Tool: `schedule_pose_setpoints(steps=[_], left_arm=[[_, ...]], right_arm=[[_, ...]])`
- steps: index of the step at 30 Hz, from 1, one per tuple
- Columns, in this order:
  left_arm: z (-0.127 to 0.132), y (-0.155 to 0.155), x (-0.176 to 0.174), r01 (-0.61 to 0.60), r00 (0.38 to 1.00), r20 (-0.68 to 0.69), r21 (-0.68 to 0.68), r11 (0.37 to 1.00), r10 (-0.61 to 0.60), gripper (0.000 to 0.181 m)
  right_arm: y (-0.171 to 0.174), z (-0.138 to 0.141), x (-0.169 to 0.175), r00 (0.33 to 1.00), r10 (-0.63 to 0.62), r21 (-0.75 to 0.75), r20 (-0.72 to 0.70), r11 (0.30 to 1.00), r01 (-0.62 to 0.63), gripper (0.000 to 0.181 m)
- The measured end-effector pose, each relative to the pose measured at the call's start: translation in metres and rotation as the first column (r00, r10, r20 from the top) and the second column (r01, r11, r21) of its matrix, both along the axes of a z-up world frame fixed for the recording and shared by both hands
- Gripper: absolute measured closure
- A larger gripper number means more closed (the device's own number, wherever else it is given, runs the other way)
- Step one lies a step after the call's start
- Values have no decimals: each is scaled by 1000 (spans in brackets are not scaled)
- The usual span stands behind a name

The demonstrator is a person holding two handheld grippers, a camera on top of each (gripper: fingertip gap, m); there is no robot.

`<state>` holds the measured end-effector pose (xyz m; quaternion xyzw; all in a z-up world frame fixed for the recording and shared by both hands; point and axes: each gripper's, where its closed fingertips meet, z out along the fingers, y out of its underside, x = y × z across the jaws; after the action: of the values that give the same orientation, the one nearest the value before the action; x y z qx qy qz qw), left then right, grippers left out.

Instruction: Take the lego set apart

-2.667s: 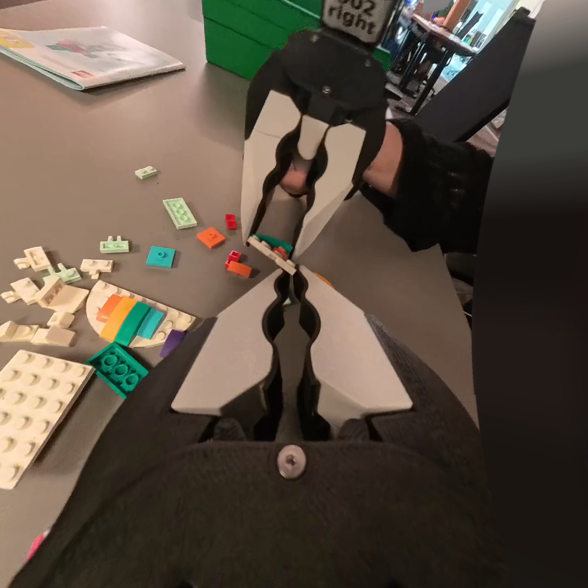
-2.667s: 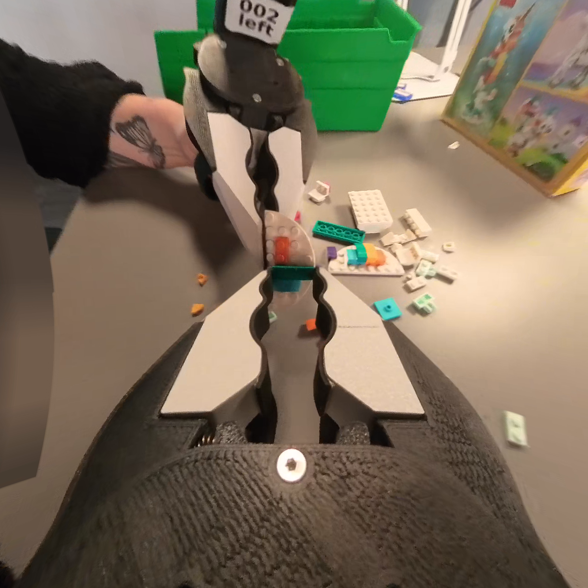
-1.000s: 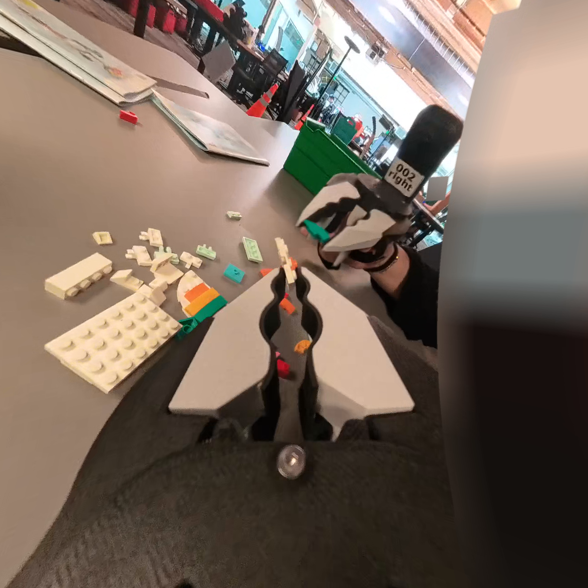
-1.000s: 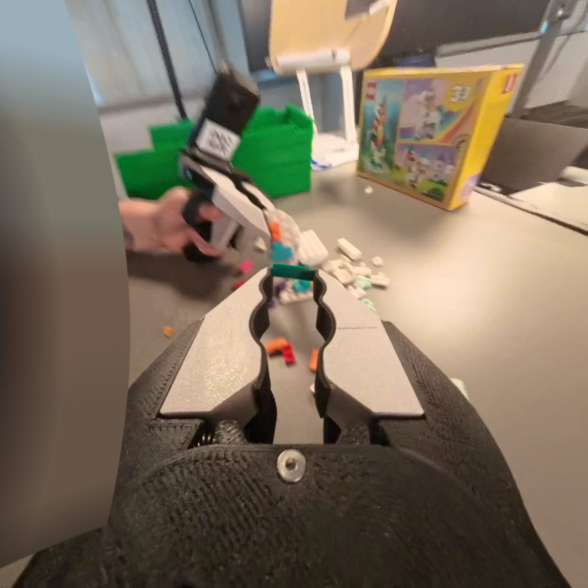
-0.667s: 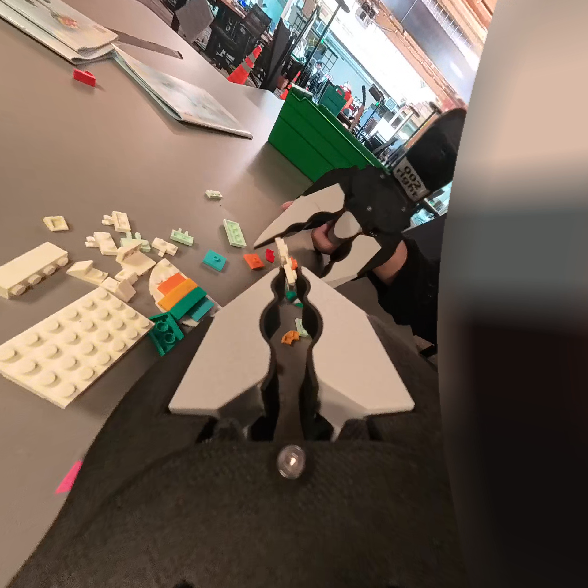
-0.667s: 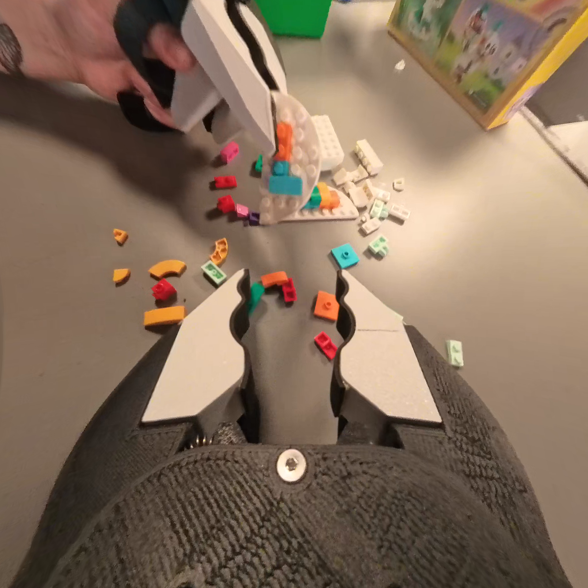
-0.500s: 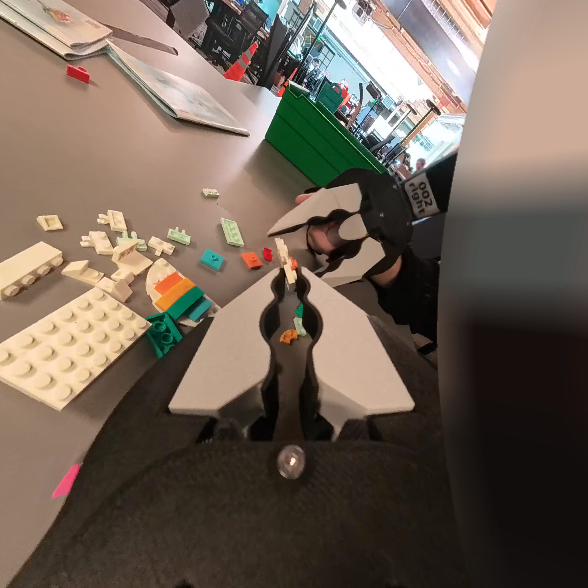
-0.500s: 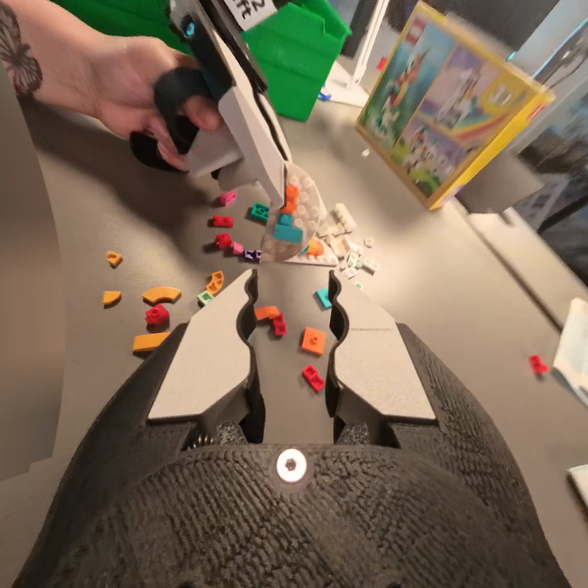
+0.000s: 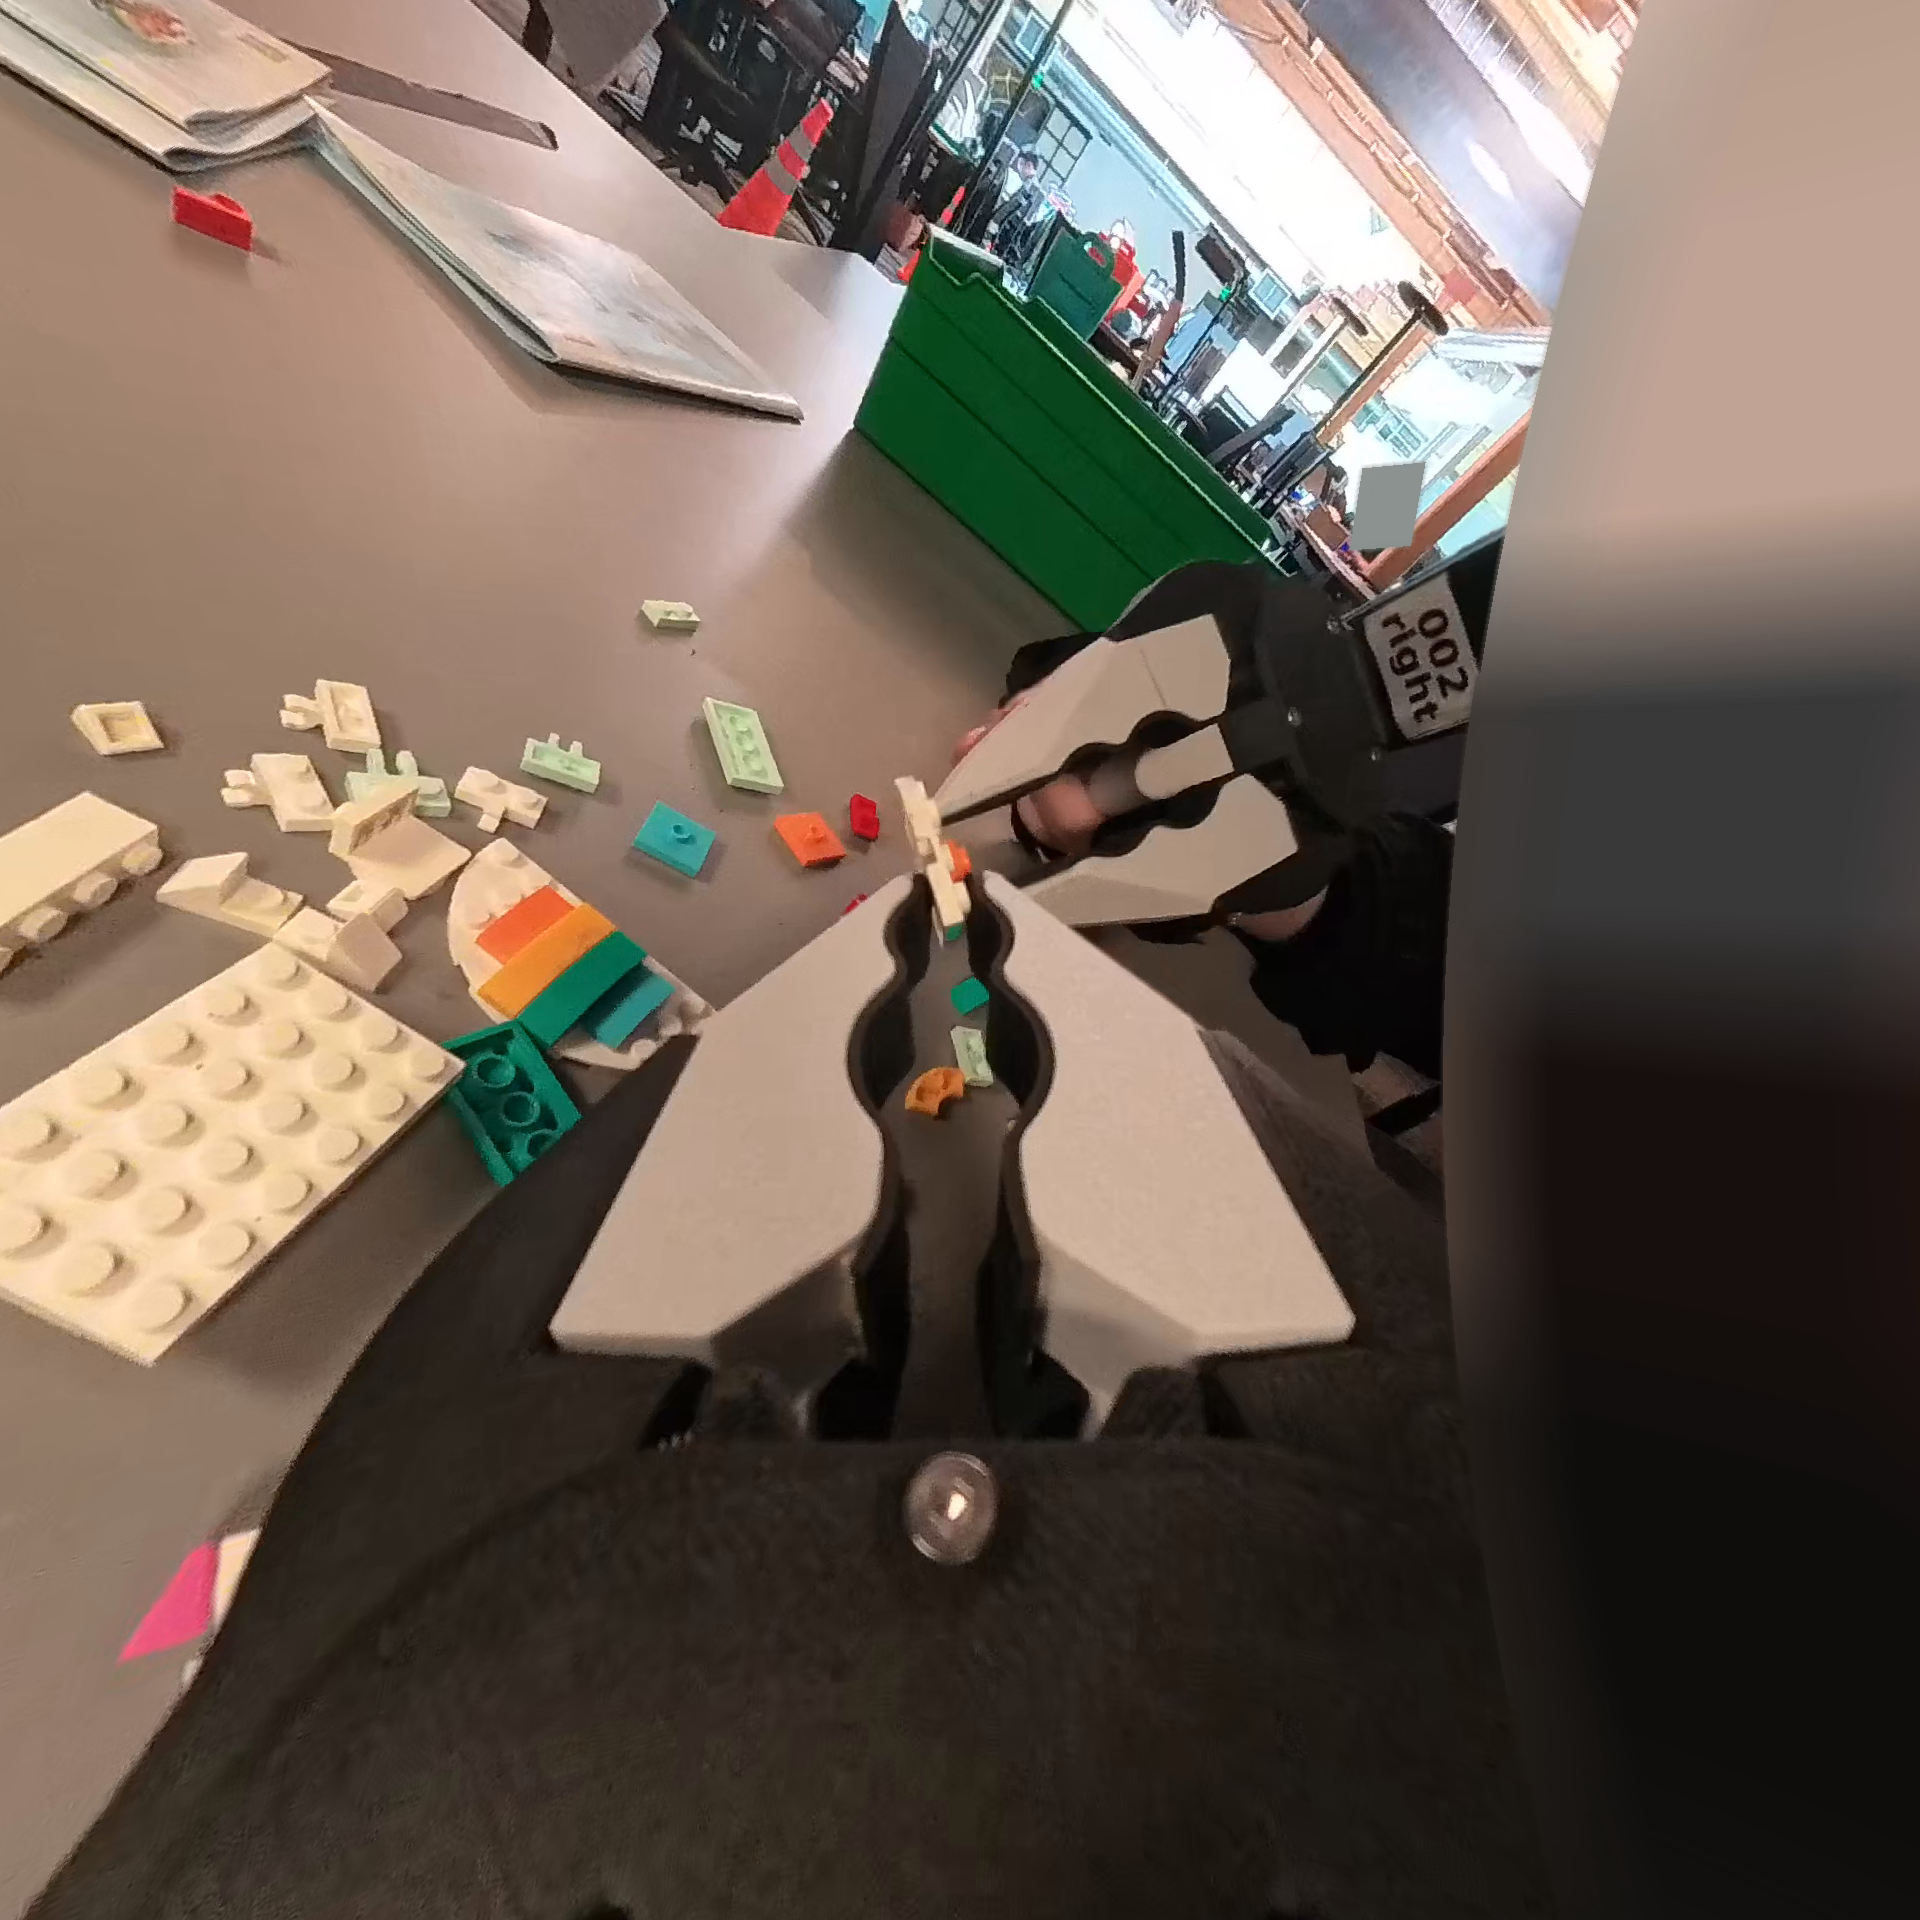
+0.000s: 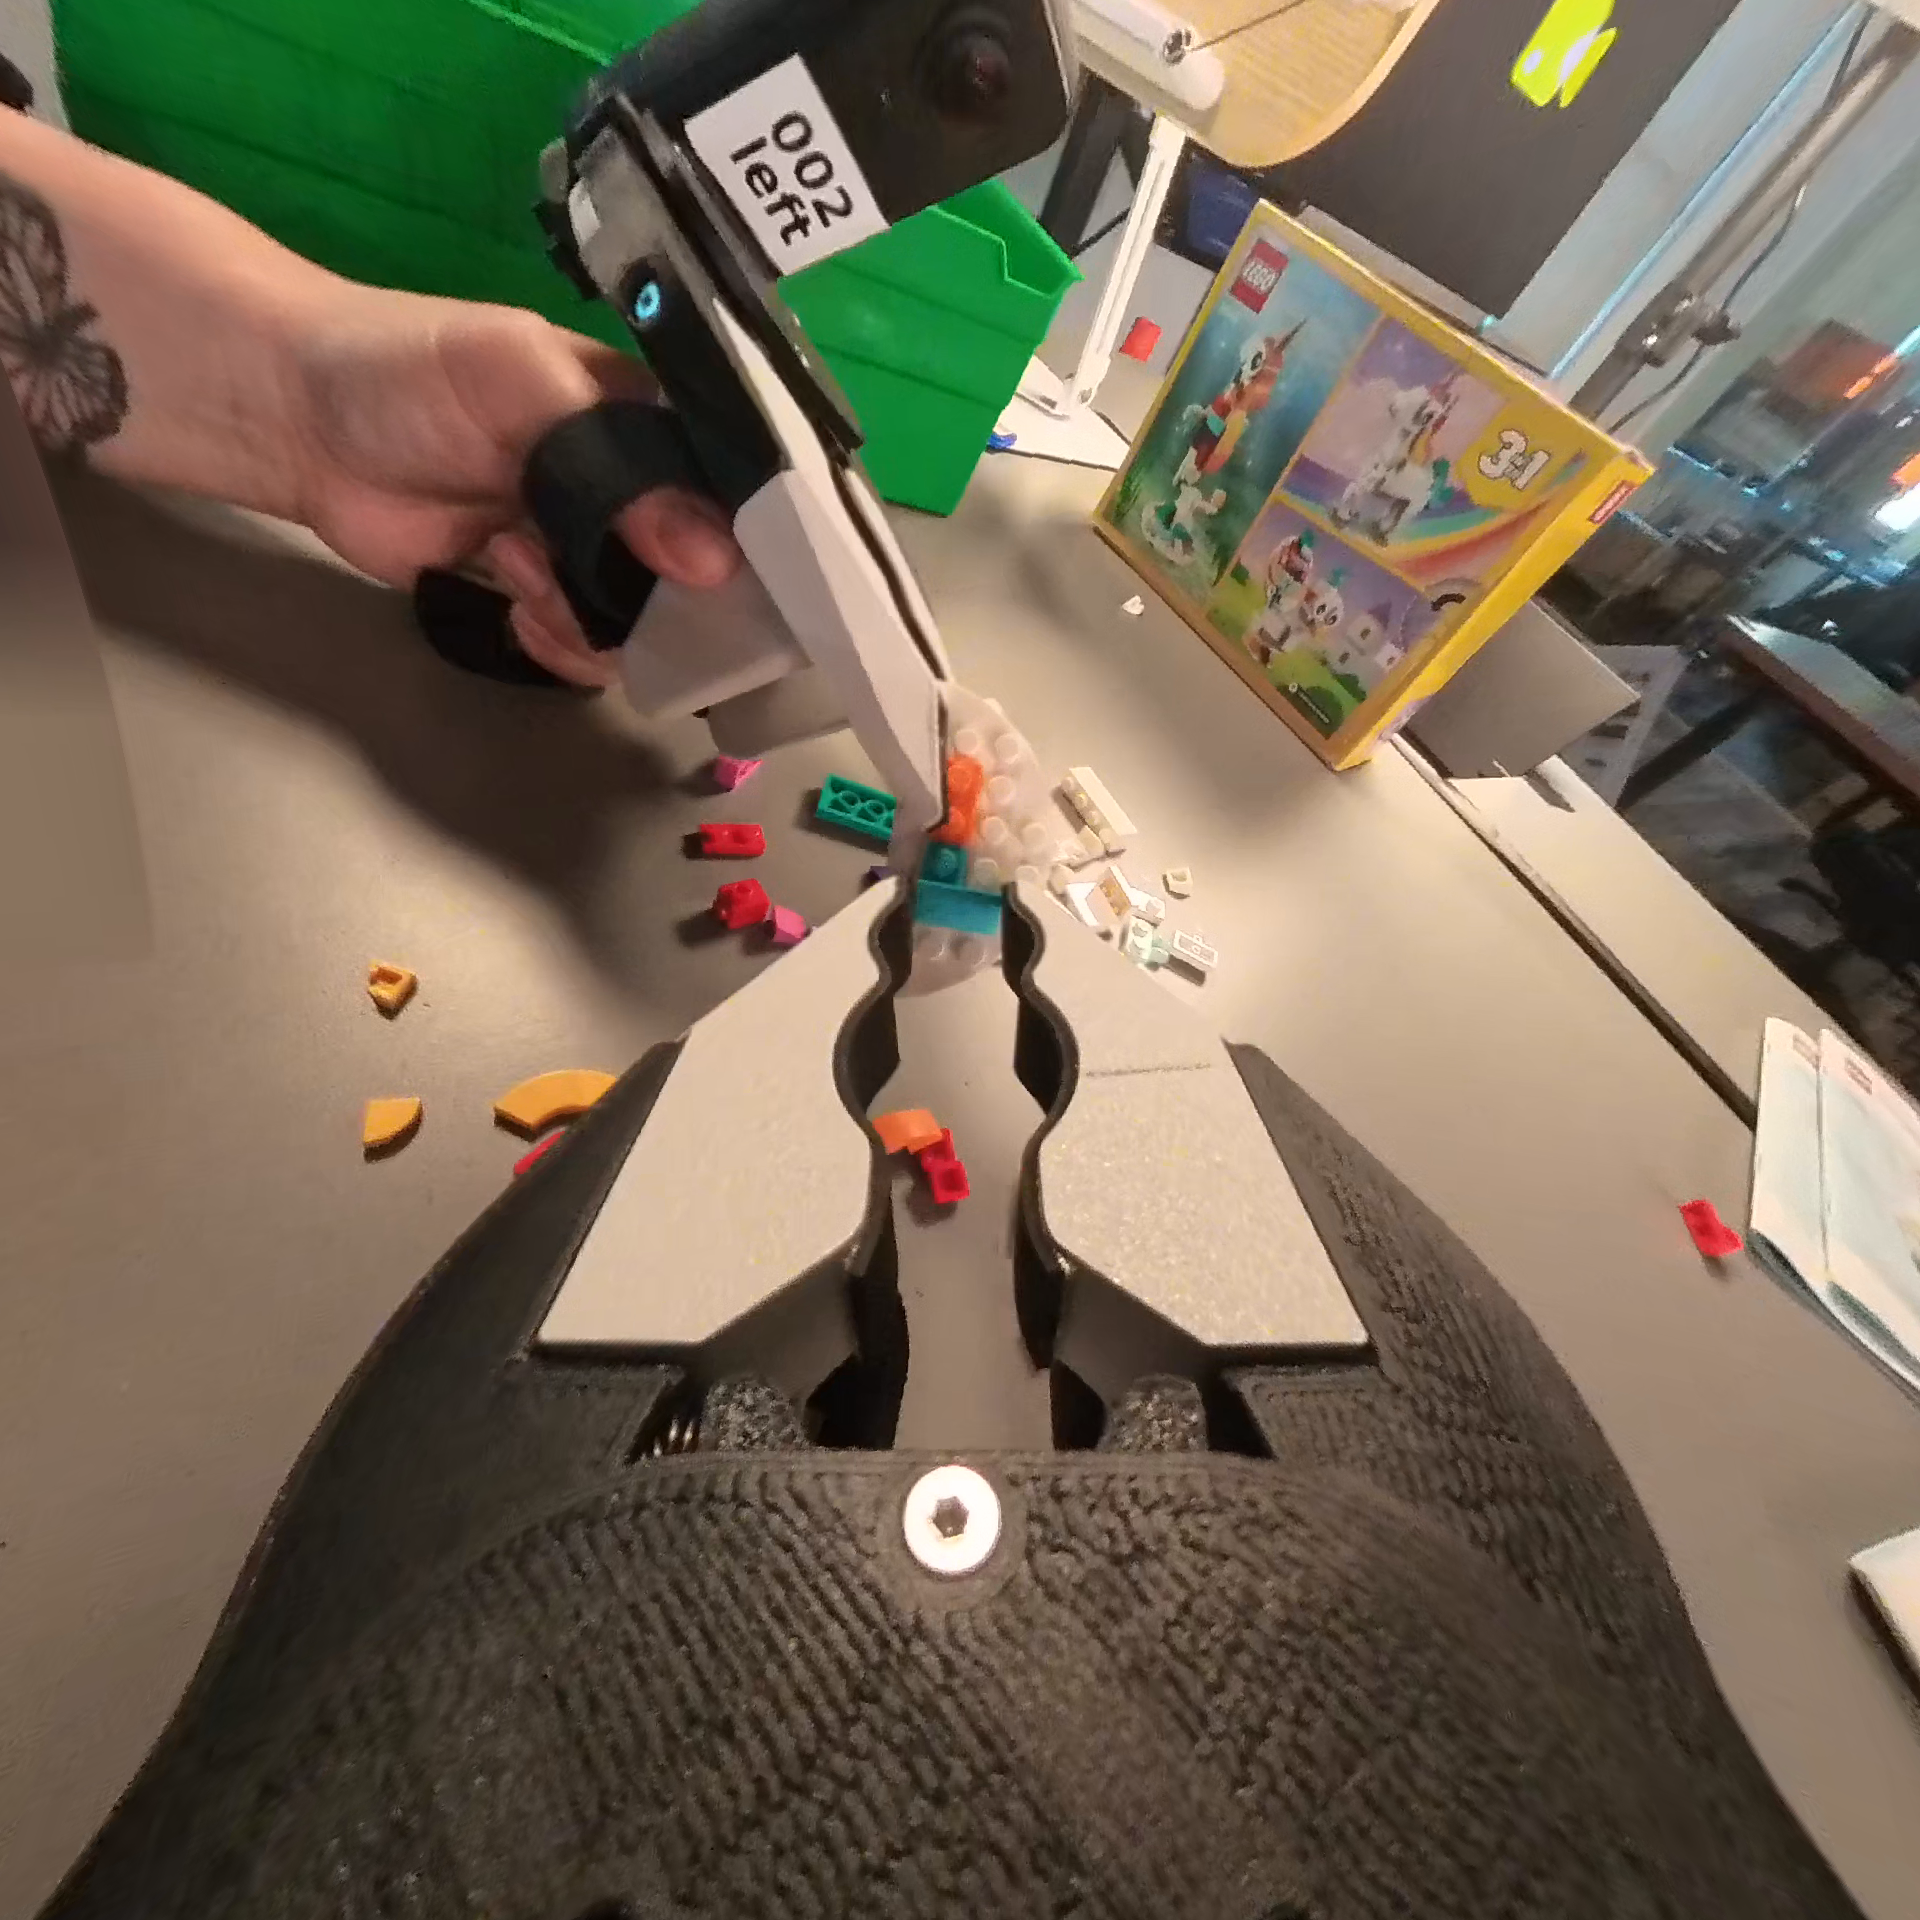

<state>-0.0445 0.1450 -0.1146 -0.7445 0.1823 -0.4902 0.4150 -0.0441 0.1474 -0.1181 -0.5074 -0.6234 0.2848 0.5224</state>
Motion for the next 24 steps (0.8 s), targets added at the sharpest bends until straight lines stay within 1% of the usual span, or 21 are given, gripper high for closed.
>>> schedule_pose_setpoints(steps=[4,5,9,11,14,18,21,24], left_arm=[[2,-2,1,9,1000,3,11,1000,-9,176],[3,-2,2,11,1000,10,14,1000,-11,176],[1,-2,3,16,1000,22,-12,1000,-16,176],[-1,-1,3,8,1000,4,-14,1000,-8,176],[-1,1,1,-10,1000,12,-24,1000,10,176],[-2,2,0,-19,1000,4,-29,999,19,176],[-4,1,1,-10,1000,-18,-22,1000,10,176],[-6,3,0,-29,998,-50,-12,999,29,175]], right_arm=[[-2,1,1,1000,12,-73,1,997,-12,167],[-2,2,2,1000,16,-70,6,997,-15,167],[-3,-1,3,998,4,34,55,999,-6,166],[-3,-3,3,997,-8,30,78,1000,6,165],[0,-5,4,995,-38,24,92,999,36,164],[2,-7,3,993,-75,-1,92,997,75,167],[1,-9,4,991,-80,-20,104,996,82,167],[2,-7,5,988,-95,39,122,995,91,169]])
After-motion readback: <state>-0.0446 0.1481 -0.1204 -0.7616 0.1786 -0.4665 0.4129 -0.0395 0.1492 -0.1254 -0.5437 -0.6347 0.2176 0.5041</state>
